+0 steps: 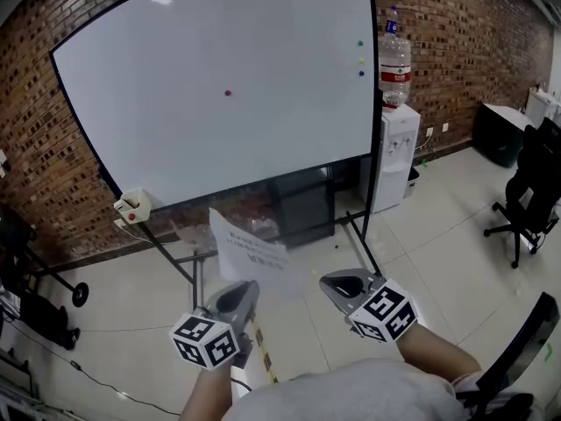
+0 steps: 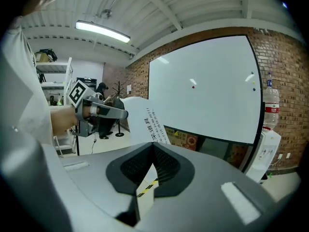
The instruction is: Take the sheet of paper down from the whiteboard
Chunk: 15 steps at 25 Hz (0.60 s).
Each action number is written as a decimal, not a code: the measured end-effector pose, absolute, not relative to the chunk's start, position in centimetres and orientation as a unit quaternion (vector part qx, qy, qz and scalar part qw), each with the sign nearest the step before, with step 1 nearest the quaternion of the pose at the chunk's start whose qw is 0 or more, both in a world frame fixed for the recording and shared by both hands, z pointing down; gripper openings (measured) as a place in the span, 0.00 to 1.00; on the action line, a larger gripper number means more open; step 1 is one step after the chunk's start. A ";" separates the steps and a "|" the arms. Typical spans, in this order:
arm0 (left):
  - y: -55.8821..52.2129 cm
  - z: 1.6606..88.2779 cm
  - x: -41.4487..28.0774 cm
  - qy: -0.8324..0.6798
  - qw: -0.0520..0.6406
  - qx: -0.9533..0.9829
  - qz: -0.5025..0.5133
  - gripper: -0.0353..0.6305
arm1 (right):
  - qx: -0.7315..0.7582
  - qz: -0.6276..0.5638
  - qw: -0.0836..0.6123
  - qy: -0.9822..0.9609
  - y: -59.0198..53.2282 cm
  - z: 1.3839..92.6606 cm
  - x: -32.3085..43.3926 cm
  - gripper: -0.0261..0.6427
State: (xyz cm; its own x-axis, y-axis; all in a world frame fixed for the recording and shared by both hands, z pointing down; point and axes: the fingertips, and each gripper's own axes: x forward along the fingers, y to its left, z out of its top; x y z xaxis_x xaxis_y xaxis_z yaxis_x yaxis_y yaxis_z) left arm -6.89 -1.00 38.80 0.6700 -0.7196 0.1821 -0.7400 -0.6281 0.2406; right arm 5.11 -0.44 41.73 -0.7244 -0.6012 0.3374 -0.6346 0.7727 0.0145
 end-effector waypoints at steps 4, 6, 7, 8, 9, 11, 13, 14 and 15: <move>1.3 37.3 -6.7 -0.397 0.120 0.909 0.043 0.05 | 0.334 0.044 0.152 -0.929 1.4 40.3 4.4 0.04; 2.8 36.9 -7.1 -0.396 0.104 0.911 0.051 0.05 | 0.336 0.041 0.152 -0.928 2.6 39.9 3.8 0.04; 3.5 36.9 -7.4 -0.394 0.098 0.912 0.055 0.05 | 0.338 0.041 0.151 -0.928 3.2 39.8 3.4 0.04; 4.2 36.9 -7.7 -0.390 0.095 0.914 0.057 0.05 | 0.340 0.042 0.149 -0.927 3.8 39.6 2.9 0.04; 4.8 36.9 -8.1 -0.384 0.095 0.916 0.058 0.05 | 0.343 0.043 0.147 -0.927 4.4 39.4 2.4 0.04; 6.1 37.0 -9.2 -0.376 0.100 0.920 0.055 0.05 | 0.347 0.045 0.146 -0.925 5.4 39.3 1.1 0.04; 7.3 37.0 -10.2 -0.370 0.099 0.922 0.055 0.05 | 0.351 0.044 0.144 -0.924 6.4 39.2 -0.1 0.04; 7.6 36.9 -10.6 -0.368 0.095 0.923 0.055 0.05 | 0.353 0.044 0.141 -0.924 6.6 39.0 -0.5 0.04; 7.8 36.7 -10.8 -0.366 0.091 0.924 0.056 0.05 | 0.355 0.044 0.137 -0.924 6.6 38.8 -0.8 0.04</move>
State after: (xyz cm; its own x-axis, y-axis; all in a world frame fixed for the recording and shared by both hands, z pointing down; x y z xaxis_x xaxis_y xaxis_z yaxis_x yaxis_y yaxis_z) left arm -10.78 7.77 36.70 0.7251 -0.6670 0.1711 -0.6876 -0.7148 0.1277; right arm -0.80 6.59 38.84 -0.7107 -0.6430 0.2854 -0.6673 0.7446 0.0157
